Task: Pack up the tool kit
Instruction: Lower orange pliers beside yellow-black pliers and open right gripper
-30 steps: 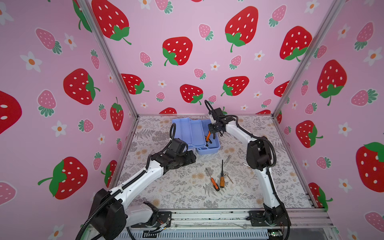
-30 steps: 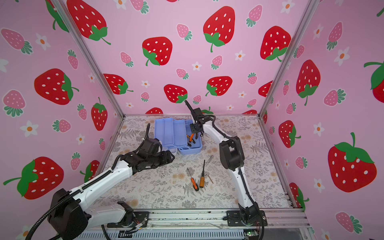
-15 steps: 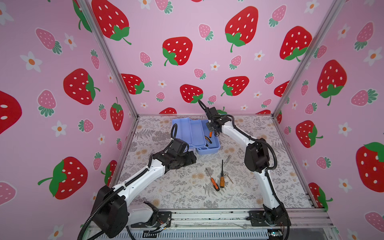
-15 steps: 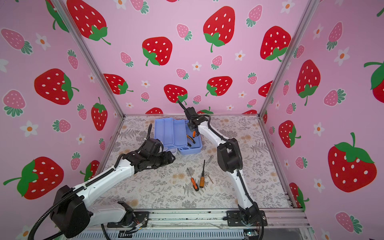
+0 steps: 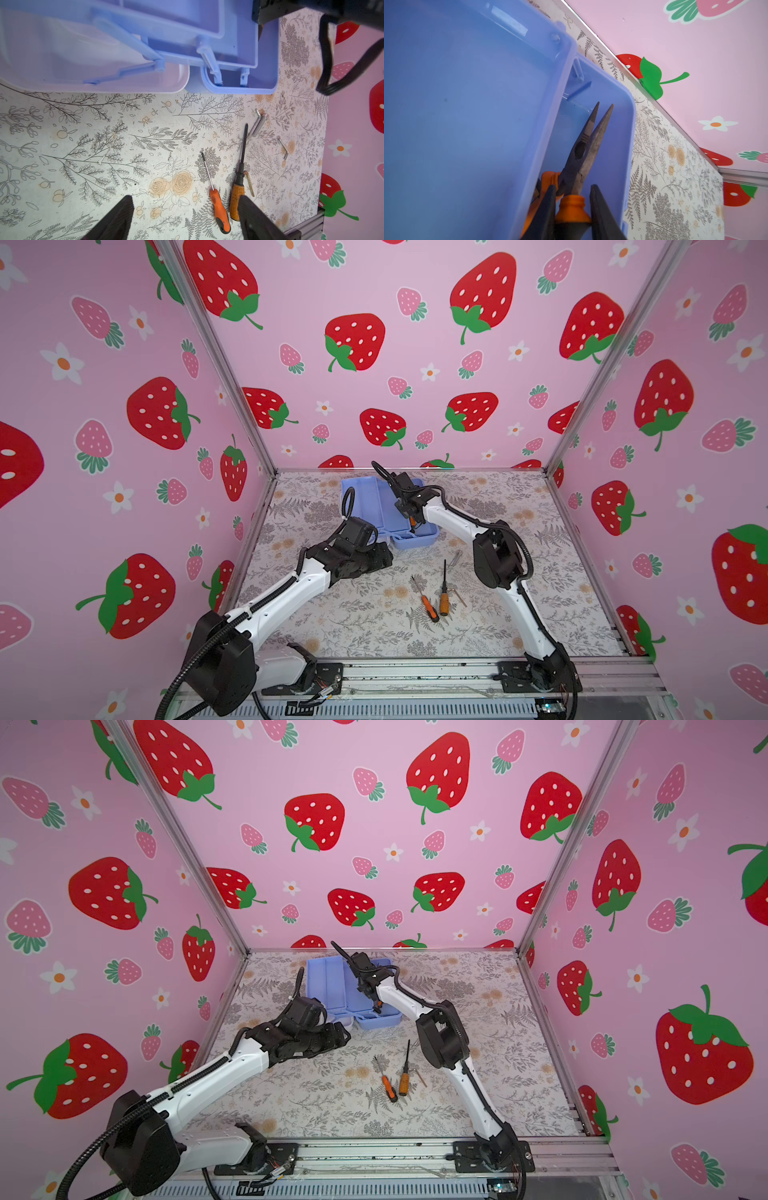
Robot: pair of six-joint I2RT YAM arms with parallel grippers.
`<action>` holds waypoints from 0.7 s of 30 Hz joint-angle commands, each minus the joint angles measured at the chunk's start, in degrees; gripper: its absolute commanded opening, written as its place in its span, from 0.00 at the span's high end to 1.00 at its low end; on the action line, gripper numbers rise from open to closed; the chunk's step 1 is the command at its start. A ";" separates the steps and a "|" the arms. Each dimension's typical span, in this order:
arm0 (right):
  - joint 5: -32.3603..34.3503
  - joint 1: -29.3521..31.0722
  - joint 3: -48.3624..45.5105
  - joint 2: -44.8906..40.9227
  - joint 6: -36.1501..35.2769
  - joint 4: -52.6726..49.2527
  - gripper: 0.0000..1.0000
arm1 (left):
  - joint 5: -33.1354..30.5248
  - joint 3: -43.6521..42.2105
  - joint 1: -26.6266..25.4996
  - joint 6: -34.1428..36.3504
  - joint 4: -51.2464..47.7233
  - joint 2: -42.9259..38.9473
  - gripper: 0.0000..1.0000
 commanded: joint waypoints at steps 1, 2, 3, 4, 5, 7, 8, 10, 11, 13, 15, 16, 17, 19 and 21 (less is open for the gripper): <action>-6.55 -1.25 1.85 1.51 2.19 0.12 1.00 | -0.16 -0.30 0.19 -0.22 -0.11 0.96 0.18; -9.54 -2.03 1.96 1.69 3.72 -0.20 1.00 | -0.15 -0.29 0.15 -0.22 -0.07 1.03 0.18; -12.42 -2.97 1.86 1.78 5.30 -0.26 1.00 | -0.07 -0.27 0.24 -0.25 -0.09 1.14 0.18; -14.99 -3.75 1.77 1.87 6.45 -0.25 1.00 | -0.10 -0.32 0.26 -0.23 -0.04 1.14 0.18; -17.50 -4.66 1.58 1.96 7.98 -0.21 1.00 | -0.15 -0.37 0.23 -0.20 -0.02 1.09 0.18; -20.19 -5.86 0.85 1.96 9.89 0.16 0.93 | -0.19 -0.39 0.22 -0.23 -0.11 1.14 0.18; -21.04 -6.48 0.39 1.95 10.52 0.48 0.82 | -0.24 -0.44 0.22 -0.23 -0.10 1.18 0.18; -21.37 -6.95 -0.15 2.08 11.19 0.88 0.68 | -0.31 -0.25 0.21 -0.23 -0.11 1.56 0.18; -21.38 -7.28 -0.40 2.10 11.60 0.82 0.62 | -0.16 -0.21 0.22 -0.27 -0.11 1.75 0.18; -21.28 -7.65 -0.84 1.83 12.13 0.89 0.58 | 0.16 0.00 0.18 -0.39 0.04 2.13 0.18; -21.32 -8.03 -1.65 0.89 12.69 1.39 0.57 | 0.55 0.06 0.27 -0.58 0.28 2.53 0.18; -21.38 -8.23 -2.16 0.23 12.79 1.81 0.57 | 0.64 0.16 0.21 -0.66 0.31 2.63 0.18; -21.37 -8.28 -2.60 -0.63 12.81 2.22 0.57 | 0.67 0.15 0.14 -0.76 0.35 2.70 0.18; -21.19 -8.37 -3.25 -2.24 12.65 2.58 0.57 | 0.73 0.25 0.19 -0.89 0.31 2.68 0.18; -21.23 -8.37 -4.39 -4.47 12.68 3.25 0.57 | 0.68 0.31 0.25 -1.02 0.36 2.54 0.18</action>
